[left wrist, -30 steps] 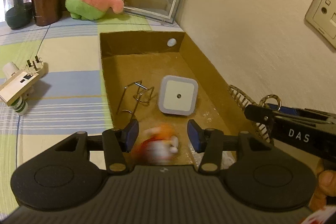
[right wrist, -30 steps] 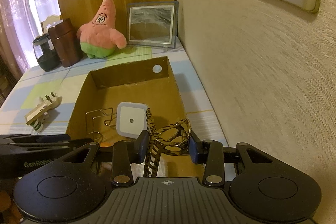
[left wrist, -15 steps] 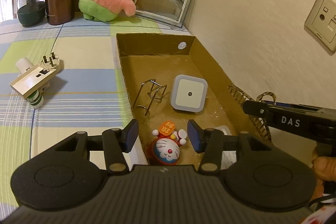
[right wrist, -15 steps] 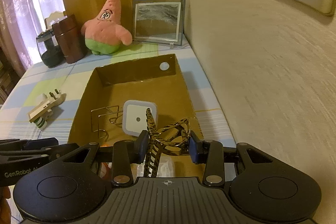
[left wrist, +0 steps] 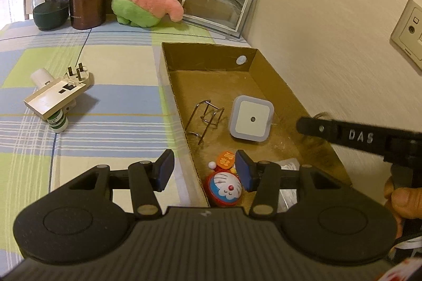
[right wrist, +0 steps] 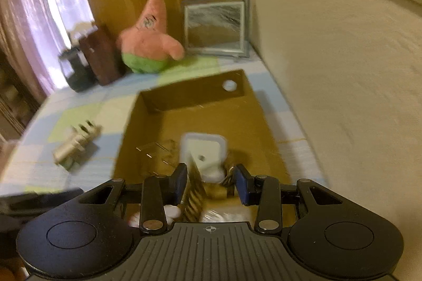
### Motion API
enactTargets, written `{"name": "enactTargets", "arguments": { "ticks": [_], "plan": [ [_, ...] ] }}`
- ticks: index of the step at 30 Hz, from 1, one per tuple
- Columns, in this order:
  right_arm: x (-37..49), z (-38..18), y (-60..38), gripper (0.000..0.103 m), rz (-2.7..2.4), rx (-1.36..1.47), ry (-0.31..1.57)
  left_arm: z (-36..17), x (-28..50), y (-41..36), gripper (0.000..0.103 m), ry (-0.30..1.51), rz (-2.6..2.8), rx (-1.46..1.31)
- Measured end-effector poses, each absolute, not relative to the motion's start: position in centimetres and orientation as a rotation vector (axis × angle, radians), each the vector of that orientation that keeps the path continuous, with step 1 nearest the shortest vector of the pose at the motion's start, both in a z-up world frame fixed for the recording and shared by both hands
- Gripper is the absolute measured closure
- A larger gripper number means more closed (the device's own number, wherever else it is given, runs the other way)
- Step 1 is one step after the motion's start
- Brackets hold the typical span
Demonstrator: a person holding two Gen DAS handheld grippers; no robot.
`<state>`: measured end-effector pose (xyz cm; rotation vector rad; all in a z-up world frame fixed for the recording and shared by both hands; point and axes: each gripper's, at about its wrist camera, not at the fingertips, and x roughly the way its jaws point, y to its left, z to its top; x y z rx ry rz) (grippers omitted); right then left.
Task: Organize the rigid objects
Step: 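Lower the claw clip into the box and open the right tool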
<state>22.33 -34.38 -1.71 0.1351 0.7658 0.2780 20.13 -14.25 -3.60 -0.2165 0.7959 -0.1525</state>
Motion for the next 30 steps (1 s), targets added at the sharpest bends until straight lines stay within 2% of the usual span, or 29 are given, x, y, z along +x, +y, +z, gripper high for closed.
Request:
{"name": "enactTargets", "arguments": {
  "ticks": [1, 3, 4, 30],
  "plan": [
    [22.4, -1.6, -34.5, 0.065, 0.283, 0.156, 0.763, -3.6, 20.1, -14.2, 0.058, 0.795, -0.152, -0.216],
    [22.2, -1.3, -34.8, 0.049, 0.267, 0.178, 0.753, -3.5, 19.9, -14.1, 0.058, 0.792, -0.151, -0.211],
    [22.0, -1.2, -34.9, 0.048, 0.260, 0.183, 0.743, -3.4, 19.9, -14.0, 0.058, 0.790, -0.150, -0.210],
    [14.5, 3.7, -31.3, 0.044, 0.249, 0.155, 0.712, -0.2, 13.0, -9.9, 0.057, 0.727, -0.125, -0.167]
  ]
}}
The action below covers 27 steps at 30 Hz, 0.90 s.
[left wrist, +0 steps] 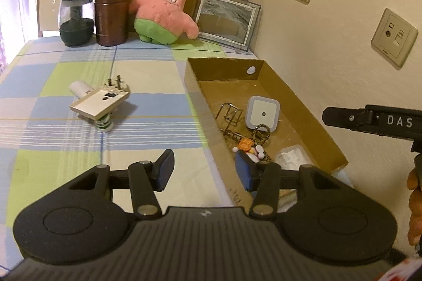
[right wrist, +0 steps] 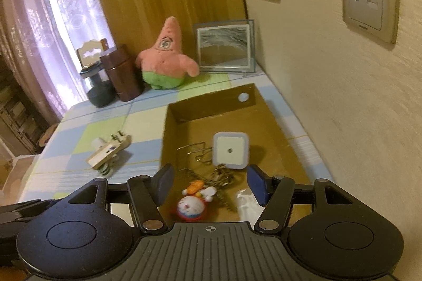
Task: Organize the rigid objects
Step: 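Lower the claw clip into the box and open the right tool, then move the right tool to the green-capped cylinder while the left tool approaches the white switch plate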
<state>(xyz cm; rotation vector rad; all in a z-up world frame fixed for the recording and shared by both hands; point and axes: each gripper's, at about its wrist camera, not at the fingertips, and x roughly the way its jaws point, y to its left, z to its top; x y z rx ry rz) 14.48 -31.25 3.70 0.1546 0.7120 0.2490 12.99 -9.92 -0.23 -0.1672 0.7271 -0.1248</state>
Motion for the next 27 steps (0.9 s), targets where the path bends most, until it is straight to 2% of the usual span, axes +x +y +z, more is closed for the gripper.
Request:
{"name": "enactTargets", "arguments": {
  "ticks": [14, 19, 27],
  "plan": [
    [11.0, 4.2, -25.7, 0.042, 0.321, 0.135, 0.710, 0.9, 9.5, -3.7, 0.049, 0.710, -0.076, -0.146],
    [10.4, 4.1, -23.9, 0.041, 0.350, 0.121, 0.709, 0.8, 8.7, -1.0, 0.036, 0.719, -0.061, -0.133],
    [9.8, 3.9, -21.3, 0.041, 0.387, 0.090, 0.705, 0.9, 7.6, 2.8, 0.026, 0.729, -0.031, -0.102]
  ]
}}
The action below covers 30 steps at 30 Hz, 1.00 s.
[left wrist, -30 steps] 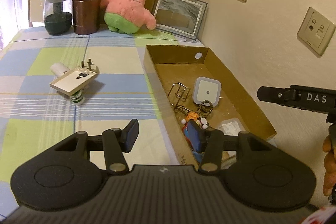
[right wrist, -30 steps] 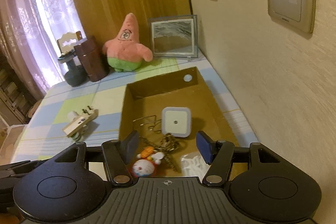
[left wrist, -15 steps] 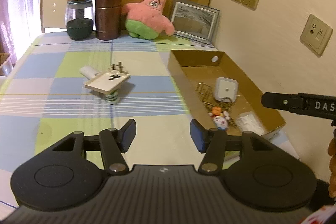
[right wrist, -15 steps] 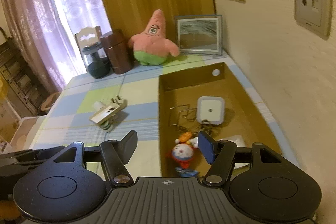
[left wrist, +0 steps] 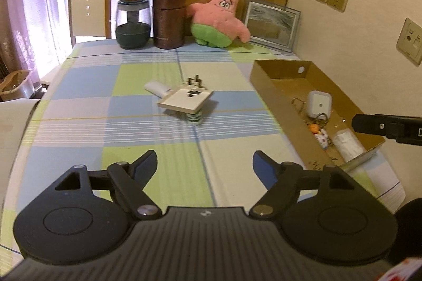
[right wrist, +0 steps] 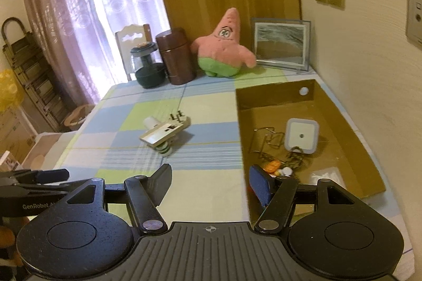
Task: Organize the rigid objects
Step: 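Move the right tool to the green-capped cylinder while the left tool approaches the white switch plate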
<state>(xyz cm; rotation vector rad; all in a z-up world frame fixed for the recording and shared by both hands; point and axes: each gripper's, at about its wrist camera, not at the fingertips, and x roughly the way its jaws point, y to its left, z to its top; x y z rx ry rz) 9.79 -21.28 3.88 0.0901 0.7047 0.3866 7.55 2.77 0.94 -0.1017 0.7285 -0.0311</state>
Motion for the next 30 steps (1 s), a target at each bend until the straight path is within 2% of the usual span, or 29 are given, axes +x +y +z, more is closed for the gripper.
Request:
{"name": "enactTargets", "arguments": {
  "ticks": [10, 16, 30],
  "plan": [
    [9.4, 3.0, -17.9, 0.041, 0.441, 0.039, 0.681, 1.2, 7.4, 5.9, 0.012, 0.723, -0.007, -0.075],
    [10.2, 1.8, -15.9, 0.041, 0.470, 0.006, 0.665, 0.6, 8.9, 7.4, 0.007, 0.730, -0.017, -0.038],
    [15.7, -4.5, -10.6, 0.041, 0.533, -0.081, 0.628, -3.2, 15.2, 11.0, 0.006, 0.709, -0.063, -0.055]
  ]
}}
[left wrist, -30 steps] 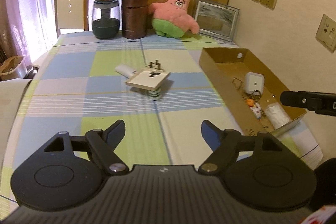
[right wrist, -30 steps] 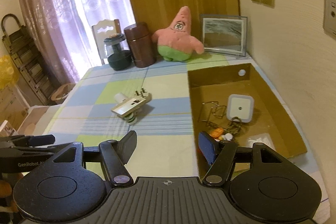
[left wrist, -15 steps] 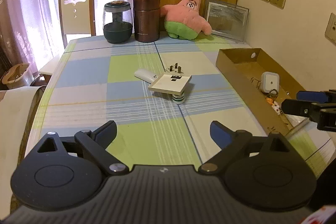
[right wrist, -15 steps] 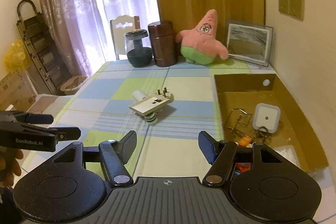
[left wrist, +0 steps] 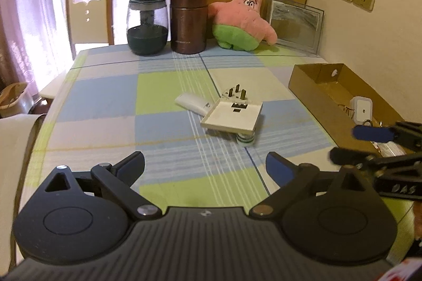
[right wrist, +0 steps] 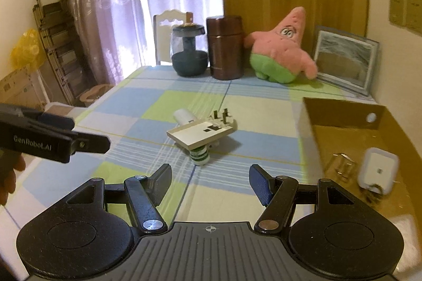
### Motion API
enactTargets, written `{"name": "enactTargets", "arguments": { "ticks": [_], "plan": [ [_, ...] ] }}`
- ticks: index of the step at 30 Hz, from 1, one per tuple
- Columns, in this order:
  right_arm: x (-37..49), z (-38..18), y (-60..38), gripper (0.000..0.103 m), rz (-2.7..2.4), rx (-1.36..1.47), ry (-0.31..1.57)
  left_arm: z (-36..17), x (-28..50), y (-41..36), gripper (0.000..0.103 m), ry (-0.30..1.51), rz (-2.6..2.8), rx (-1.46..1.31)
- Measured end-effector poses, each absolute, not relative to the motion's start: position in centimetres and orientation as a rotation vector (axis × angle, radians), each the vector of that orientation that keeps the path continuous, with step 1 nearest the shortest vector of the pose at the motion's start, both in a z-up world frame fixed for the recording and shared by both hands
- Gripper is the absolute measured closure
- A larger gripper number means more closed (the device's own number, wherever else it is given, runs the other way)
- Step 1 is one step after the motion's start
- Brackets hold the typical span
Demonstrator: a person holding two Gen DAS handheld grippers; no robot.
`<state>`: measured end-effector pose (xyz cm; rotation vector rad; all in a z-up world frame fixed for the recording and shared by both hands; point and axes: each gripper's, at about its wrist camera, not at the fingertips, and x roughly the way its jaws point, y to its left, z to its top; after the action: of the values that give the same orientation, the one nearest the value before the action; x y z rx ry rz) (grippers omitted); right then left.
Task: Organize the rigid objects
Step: 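Move the right tool to the green-capped cylinder while the left tool approaches the white switch plate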
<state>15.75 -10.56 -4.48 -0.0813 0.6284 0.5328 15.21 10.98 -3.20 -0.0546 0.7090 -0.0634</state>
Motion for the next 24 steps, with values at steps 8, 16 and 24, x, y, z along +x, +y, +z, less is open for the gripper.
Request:
{"name": "enactTargets", "arguments": {
  "ticks": [8, 16, 24],
  "plan": [
    [19.3, -9.4, -7.7, 0.041, 0.573, -0.134, 0.647, -6.3, 19.2, 12.2, 0.007, 0.706, -0.103, -0.076],
    [22.7, -12.3, -5.9, 0.041, 0.596, -0.147, 0.649, -8.6, 22.6, 13.7, 0.007, 0.704, -0.045, -0.059],
    [25.2, -13.6, -4.0, 0.051, 0.615, -0.193, 0.647, -9.2, 24.6, 14.9, 0.008, 0.701, -0.081, -0.113]
  ]
}}
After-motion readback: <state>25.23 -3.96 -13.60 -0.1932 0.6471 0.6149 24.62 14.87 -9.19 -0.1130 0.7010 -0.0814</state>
